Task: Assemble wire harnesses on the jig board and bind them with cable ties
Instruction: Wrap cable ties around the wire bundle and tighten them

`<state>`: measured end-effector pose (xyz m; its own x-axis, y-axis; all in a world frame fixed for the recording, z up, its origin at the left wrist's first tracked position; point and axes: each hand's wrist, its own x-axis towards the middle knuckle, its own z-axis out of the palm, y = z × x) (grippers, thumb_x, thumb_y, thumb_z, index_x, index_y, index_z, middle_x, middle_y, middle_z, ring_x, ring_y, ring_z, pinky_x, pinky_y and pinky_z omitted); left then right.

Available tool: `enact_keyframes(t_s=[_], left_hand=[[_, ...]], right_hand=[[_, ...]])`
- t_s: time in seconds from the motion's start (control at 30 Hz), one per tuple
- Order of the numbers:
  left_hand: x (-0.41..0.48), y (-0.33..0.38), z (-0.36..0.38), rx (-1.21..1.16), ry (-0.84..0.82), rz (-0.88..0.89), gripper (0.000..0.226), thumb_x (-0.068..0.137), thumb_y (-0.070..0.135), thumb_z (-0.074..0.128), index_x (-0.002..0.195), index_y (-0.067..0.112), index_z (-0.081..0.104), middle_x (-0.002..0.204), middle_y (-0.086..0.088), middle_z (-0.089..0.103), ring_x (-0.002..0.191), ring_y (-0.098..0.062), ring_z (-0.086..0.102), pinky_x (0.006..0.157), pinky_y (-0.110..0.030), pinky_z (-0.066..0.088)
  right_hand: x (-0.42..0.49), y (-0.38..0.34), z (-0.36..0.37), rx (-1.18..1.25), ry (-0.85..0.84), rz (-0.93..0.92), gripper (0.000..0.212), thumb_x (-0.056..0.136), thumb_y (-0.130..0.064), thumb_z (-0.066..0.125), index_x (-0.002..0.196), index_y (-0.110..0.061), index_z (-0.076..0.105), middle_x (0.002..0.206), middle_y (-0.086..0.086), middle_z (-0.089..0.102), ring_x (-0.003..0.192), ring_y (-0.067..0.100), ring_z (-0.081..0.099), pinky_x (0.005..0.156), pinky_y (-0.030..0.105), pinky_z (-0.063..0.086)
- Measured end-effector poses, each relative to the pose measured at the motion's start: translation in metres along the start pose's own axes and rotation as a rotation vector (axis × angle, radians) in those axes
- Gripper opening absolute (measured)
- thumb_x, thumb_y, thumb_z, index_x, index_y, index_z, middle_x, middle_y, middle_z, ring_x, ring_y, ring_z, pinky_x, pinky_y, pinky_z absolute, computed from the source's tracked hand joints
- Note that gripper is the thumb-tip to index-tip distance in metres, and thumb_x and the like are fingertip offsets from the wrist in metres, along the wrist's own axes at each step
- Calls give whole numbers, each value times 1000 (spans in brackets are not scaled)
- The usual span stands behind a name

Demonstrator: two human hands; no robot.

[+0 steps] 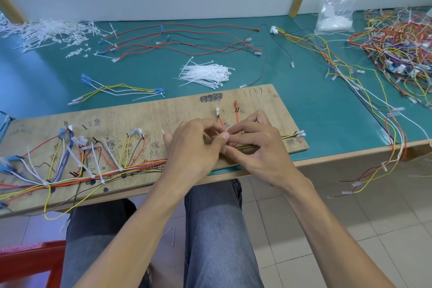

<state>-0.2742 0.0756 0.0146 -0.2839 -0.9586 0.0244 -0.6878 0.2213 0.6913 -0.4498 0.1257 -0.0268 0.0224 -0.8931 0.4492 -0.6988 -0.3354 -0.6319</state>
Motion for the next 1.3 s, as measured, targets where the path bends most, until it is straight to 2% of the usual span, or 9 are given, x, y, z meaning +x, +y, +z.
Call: enact_keyframes(t_s=[0.23, 0.57, 0.7, 0.83, 0.97, 1.07, 1.13, 1.2, 1.3], left_hand=[[10, 4, -7, -127, -54, -59, 9, 85, 39, 83, 78, 36, 80, 61, 23, 66, 68, -7, 59, 94, -57, 50], [24, 8, -17, -84, -140, -59, 9, 81, 37, 89, 75, 39, 82, 68, 18, 75, 87, -10, 71, 99, -52, 51], [22, 11, -13, -55, -100, -47, 7, 81, 38, 87, 76, 36, 83, 69, 15, 75, 88, -15, 72, 96, -51, 52], [25, 16, -12, -97, -8, -41, 15, 81, 31, 87, 69, 36, 80, 67, 14, 74, 81, -13, 72, 94, -49, 54], [31, 21, -6, -193, 122, 2, 18, 80, 19, 87, 69, 30, 80, 70, 15, 75, 69, 3, 69, 82, -29, 60], [23, 20, 5, -243, 201, 47, 20, 78, 9, 86, 69, 25, 81, 66, 21, 72, 70, 7, 67, 67, -6, 48], [18, 15, 7, -281, 224, 104, 18, 80, 7, 85, 72, 23, 81, 68, 21, 73, 74, 5, 69, 67, -4, 45], [16, 8, 3, -284, 144, 164, 14, 85, 12, 84, 79, 23, 80, 73, 17, 74, 74, 1, 68, 68, -9, 47], [14, -1, -6, -319, -100, 141, 11, 88, 28, 84, 95, 27, 75, 82, 10, 76, 76, -4, 72, 70, -18, 55]], right_hand=[[1, 1, 0, 4, -2, -4, 7, 92, -24, 83, 98, -24, 86, 98, -13, 76, 95, 23, 47, 83, 24, 39], [3, 5, -1, 117, -17, 105, 1, 90, -23, 84, 90, -23, 85, 92, -17, 76, 98, 21, 54, 81, 35, 48], [5, 6, -3, 170, -39, 143, 4, 87, -21, 86, 90, -21, 84, 91, -14, 76, 100, 20, 57, 80, 40, 51], [5, 4, -4, 130, -96, 103, 6, 86, -18, 86, 83, -21, 81, 91, -15, 74, 102, 22, 53, 83, 35, 49], [7, 2, -3, 62, -143, 54, 7, 86, -15, 84, 81, -18, 79, 95, -15, 72, 102, 27, 49, 87, 37, 46], [8, 3, -4, 29, -180, 16, 3, 87, -15, 83, 85, -15, 82, 97, -12, 71, 102, 27, 48, 89, 40, 46], [9, 4, -5, 26, -201, 6, 2, 87, -15, 83, 86, -14, 83, 98, -12, 71, 103, 25, 49, 90, 40, 46], [9, 4, -6, 29, -195, 4, 1, 87, -14, 84, 86, -14, 83, 96, -12, 72, 102, 24, 49, 89, 39, 46], [7, 5, -6, 47, -170, 50, 2, 87, -19, 84, 88, -18, 83, 92, -17, 71, 102, 23, 49, 86, 40, 47]])
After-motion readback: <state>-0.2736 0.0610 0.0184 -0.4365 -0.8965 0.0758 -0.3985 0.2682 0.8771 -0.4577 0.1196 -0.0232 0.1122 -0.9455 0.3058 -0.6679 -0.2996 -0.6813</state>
